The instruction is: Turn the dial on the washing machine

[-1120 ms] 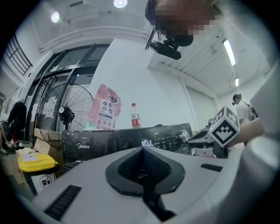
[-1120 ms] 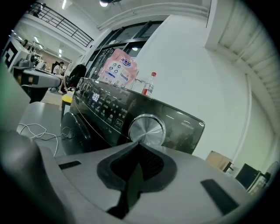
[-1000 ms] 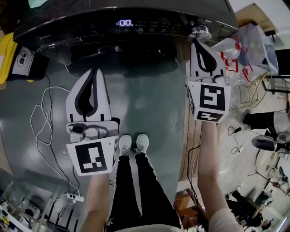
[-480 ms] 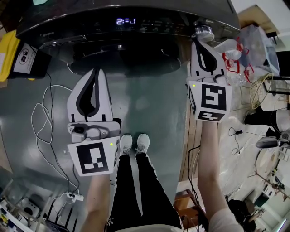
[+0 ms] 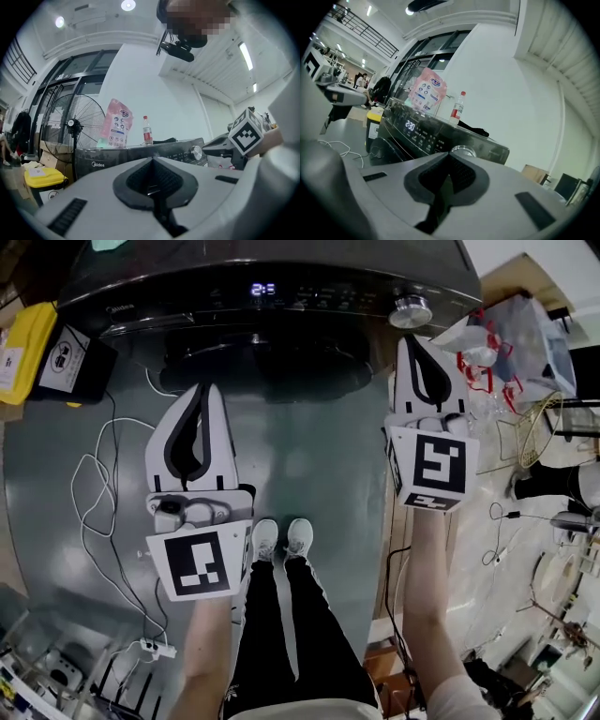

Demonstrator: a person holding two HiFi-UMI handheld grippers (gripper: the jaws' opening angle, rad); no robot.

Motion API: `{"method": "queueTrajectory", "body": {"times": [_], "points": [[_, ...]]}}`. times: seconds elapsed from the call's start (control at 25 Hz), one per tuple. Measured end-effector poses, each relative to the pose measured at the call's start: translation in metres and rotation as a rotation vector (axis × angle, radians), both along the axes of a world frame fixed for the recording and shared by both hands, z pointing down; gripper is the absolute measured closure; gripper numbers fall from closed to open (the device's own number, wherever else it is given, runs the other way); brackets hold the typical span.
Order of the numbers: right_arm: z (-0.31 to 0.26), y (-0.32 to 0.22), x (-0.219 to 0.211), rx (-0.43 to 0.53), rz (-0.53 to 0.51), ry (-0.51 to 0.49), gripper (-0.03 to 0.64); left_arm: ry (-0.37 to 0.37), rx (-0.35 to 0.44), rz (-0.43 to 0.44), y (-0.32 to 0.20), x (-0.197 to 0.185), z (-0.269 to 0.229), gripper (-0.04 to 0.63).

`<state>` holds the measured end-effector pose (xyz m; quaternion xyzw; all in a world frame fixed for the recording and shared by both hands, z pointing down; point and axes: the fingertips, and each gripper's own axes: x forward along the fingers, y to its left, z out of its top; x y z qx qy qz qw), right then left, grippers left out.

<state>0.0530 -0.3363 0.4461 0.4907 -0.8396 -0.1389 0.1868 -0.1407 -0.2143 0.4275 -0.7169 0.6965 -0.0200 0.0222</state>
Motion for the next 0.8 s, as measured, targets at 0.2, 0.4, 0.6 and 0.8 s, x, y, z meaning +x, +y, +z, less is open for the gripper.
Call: {"method": "queueTrajectory", "body": {"times": [0.2, 0.4, 0.6, 0.8], "points": [[-0.047, 0.059, 0.002, -0.008, 0.003, -0.075, 0.615, 0.007, 0.029, 0.015, 0.026, 0.018, -0.046, 0.597], [-0.108, 0.104, 0.013, -0.012, 0.021, -0.158, 0.614, 0.049, 0.052, 0.064, 0.046, 0.045, -0.104, 0.597], [-0.178, 0.134, 0.034, -0.014, 0.073, -0.223, 0.615, -0.159, 0.041, 0.231, 0.062, 0.092, -0.171, 0.597], [-0.246, 0.166, 0.036, -0.001, 0.055, -0.255, 0.615, -0.028, 0.019, 0.203, 0.086, 0.097, -0.230, 0.597]]}}
